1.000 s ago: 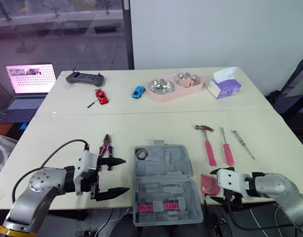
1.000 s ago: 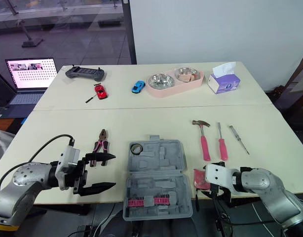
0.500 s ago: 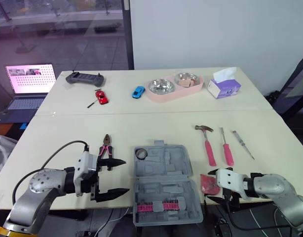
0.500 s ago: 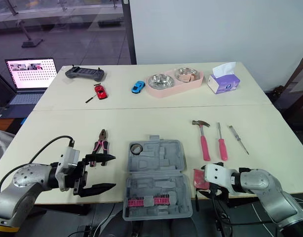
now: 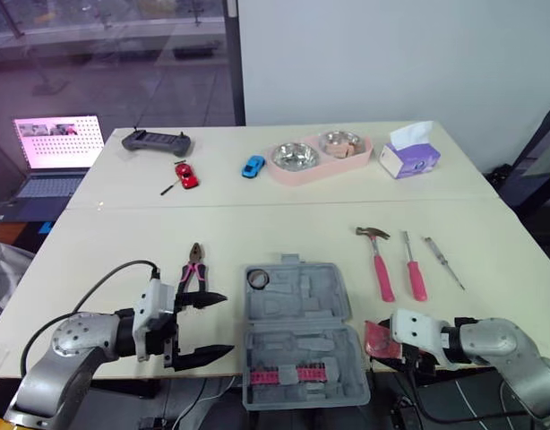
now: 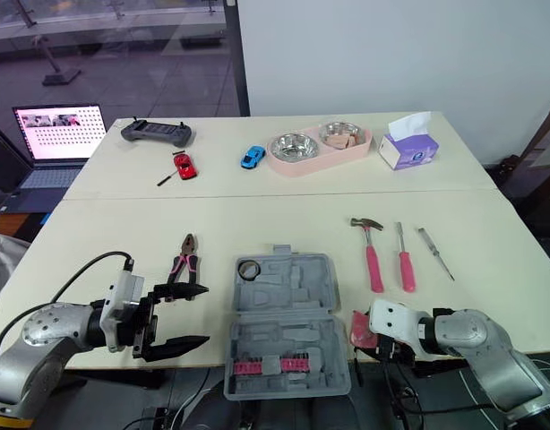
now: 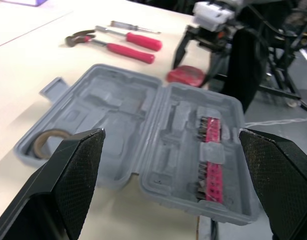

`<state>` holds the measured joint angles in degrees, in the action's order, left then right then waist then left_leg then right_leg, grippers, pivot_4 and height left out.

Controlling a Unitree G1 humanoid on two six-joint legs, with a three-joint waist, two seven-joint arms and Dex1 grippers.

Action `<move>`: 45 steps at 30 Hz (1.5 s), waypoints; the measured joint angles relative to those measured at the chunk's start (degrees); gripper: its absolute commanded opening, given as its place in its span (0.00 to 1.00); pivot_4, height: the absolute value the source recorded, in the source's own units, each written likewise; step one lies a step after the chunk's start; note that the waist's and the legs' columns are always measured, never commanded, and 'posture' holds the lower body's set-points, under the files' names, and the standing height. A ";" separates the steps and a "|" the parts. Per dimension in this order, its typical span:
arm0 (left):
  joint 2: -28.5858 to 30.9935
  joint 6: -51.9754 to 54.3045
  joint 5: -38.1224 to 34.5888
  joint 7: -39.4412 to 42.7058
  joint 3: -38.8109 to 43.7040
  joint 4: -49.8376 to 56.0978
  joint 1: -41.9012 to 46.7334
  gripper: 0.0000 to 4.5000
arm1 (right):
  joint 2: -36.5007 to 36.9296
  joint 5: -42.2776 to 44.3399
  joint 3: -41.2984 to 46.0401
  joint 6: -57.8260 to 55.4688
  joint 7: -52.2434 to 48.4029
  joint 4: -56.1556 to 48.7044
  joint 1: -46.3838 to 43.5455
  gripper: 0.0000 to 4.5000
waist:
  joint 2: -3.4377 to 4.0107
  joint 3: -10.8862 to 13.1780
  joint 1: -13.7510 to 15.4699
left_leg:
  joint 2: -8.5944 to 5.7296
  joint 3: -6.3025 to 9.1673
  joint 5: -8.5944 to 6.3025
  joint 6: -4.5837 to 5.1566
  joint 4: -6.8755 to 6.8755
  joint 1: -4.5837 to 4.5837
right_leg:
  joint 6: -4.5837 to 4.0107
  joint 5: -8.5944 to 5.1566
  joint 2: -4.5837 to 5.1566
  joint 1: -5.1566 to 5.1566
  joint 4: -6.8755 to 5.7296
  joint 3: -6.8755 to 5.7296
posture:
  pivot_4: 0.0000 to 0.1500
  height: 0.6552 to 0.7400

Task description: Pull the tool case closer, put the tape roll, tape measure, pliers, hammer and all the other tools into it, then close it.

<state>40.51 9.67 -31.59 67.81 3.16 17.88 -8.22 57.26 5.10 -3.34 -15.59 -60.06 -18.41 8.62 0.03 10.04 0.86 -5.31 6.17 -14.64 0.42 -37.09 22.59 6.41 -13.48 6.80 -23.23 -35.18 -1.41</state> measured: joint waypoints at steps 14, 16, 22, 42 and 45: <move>-1.35 2.80 1.14 -4.50 -0.71 -1.99 6.85 1.00 | -0.94 3.42 -21.27 -23.01 -16.63 -5.31 -46.68 0.62 | -0.10 0.11 -0.21 | 0.02 0.02 -0.04 -0.07 0.04 0.33 | 0.06 0.04 -0.02 -0.36 0.04 -0.22 | 1.00 0.97; -1.37 2.77 1.39 -4.63 -0.65 -2.43 6.58 1.00 | -3.51 0.45 -25.82 -22.90 -16.71 -1.74 -48.84 0.62 | -0.10 0.11 -0.05 | -0.05 0.04 -0.04 -0.08 0.03 0.44 | 0.19 0.12 -0.03 -0.46 0.00 -0.23 | 1.00 0.97; -2.12 2.38 1.63 -5.61 -0.31 -3.21 6.11 1.00 | -11.36 -9.77 -34.42 -16.31 -15.66 11.41 -57.40 0.62 | -0.10 0.11 -0.16 | -0.06 0.07 0.14 -0.36 -0.01 0.74 | 0.07 0.28 -0.06 -0.90 -0.18 -0.22 | 1.00 0.97; -3.58 -0.18 2.27 -6.73 0.36 -3.20 3.46 1.00 | -17.53 -25.91 -41.17 -15.29 -21.15 22.38 -59.72 0.62 | -0.09 0.10 -0.46 | -0.01 0.08 0.23 -0.51 0.02 0.74 | -0.03 0.34 -0.26 -1.08 -0.38 -0.19 | 1.00 0.97; -3.69 -0.31 2.33 -6.62 0.36 -3.21 3.45 1.00 | -18.46 -27.37 -41.17 -15.27 -20.65 23.44 -59.72 0.62 | -0.09 0.10 -0.52 | -0.01 0.08 0.25 -0.53 0.03 0.74 | -0.04 0.35 -0.26 -1.11 -0.44 -0.18 | 1.00 0.97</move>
<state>36.82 9.36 -29.27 61.19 3.51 14.67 -4.77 38.79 -22.27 -44.51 -30.86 -80.71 5.03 -51.10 -0.06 10.14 0.34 -5.32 6.26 -14.40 -0.11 -37.06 23.33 6.38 -13.13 6.54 -24.33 -35.62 -1.60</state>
